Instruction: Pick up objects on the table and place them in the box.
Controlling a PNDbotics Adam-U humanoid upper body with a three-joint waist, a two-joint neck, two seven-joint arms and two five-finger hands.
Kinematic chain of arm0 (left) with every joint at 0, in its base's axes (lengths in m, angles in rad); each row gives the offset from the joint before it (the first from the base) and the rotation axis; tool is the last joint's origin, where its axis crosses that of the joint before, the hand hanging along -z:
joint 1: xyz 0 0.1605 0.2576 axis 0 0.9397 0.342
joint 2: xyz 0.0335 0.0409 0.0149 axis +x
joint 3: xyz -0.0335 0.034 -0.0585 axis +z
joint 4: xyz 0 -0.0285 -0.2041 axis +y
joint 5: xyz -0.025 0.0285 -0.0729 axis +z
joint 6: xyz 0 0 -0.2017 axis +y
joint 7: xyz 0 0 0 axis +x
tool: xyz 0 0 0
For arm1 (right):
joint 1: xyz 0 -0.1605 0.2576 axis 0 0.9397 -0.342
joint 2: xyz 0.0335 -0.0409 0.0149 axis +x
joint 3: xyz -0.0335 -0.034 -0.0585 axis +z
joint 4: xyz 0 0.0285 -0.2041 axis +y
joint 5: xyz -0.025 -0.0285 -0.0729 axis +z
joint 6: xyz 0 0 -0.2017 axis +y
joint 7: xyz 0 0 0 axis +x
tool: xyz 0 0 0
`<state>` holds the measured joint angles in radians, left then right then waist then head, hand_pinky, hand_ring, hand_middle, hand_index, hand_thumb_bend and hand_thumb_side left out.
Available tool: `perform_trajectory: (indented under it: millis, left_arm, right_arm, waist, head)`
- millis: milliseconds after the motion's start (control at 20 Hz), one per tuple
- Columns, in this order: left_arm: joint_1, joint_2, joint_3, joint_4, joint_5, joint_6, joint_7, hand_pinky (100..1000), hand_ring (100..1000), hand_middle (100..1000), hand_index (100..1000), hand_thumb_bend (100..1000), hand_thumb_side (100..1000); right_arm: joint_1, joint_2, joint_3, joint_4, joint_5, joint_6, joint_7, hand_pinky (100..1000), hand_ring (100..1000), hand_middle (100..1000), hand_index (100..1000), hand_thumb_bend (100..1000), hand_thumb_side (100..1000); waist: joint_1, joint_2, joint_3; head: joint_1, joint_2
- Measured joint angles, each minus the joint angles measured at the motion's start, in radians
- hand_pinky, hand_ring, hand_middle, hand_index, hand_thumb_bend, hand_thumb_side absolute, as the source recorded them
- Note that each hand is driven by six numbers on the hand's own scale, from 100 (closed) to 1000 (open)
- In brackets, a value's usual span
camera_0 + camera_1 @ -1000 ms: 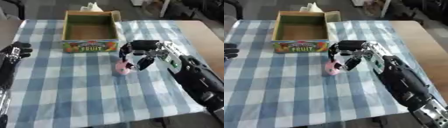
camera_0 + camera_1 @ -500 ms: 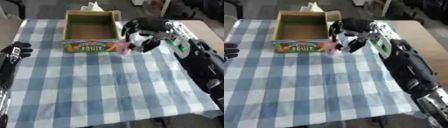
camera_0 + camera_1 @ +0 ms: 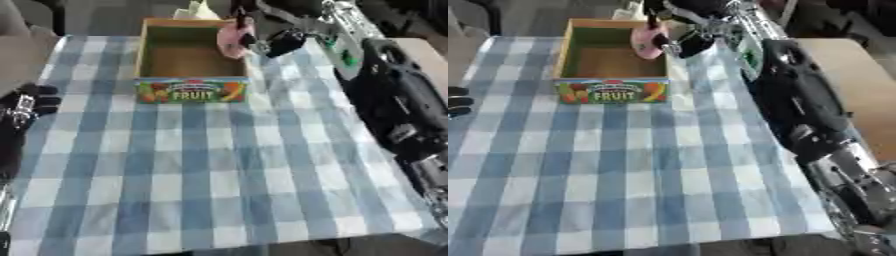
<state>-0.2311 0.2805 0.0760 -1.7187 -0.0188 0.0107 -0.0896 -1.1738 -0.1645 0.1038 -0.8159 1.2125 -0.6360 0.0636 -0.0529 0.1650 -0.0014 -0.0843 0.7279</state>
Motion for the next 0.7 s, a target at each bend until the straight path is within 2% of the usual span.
perform_trajectory:
  millis: [300, 400, 550, 600, 700]
  left_arm:
    - [-0.02, -0.006, -0.01, 0.0, 0.002, 0.0, -0.01, 784, 739, 701, 710, 100, 808]
    - [-0.026, -0.008, -0.014, -0.001, 0.002, -0.001, -0.015, 784, 740, 702, 710, 100, 808]
    - [-0.03, -0.008, -0.02, -0.001, 0.003, -0.003, -0.02, 784, 739, 702, 710, 100, 808]
    - [-0.032, -0.009, -0.022, -0.001, 0.004, -0.003, -0.022, 784, 739, 702, 709, 100, 808]
    - [-0.033, -0.009, -0.024, -0.001, 0.005, -0.003, -0.023, 784, 739, 701, 709, 100, 809]
  right_arm:
    - [0.002, 0.105, -0.132, 0.096, 0.252, 0.156, -0.093, 801, 793, 691, 327, 100, 100]
    - [0.015, 0.135, -0.176, 0.12, 0.32, 0.22, -0.104, 809, 803, 715, 409, 100, 100]
    - [0.021, 0.167, -0.229, 0.137, 0.414, 0.313, -0.106, 827, 822, 761, 722, 216, 129]
    - [0.02, 0.17, -0.242, 0.137, 0.442, 0.34, -0.105, 832, 827, 771, 790, 245, 142]
    - [0.021, 0.176, -0.26, 0.137, 0.484, 0.382, -0.108, 834, 827, 775, 852, 276, 150]
  waist:
    - [0.001, 0.014, 0.055]
    - [0.002, 0.017, 0.073]
    - [0.002, 0.018, 0.09]
    - [0.002, 0.018, 0.094]
    - [0.001, 0.017, 0.097]
  head:
    - [-0.046, -0.026]
    - [-0.06, -0.032]
    - [-0.078, -0.036]
    - [-0.081, -0.036]
    - [-0.086, -0.037]
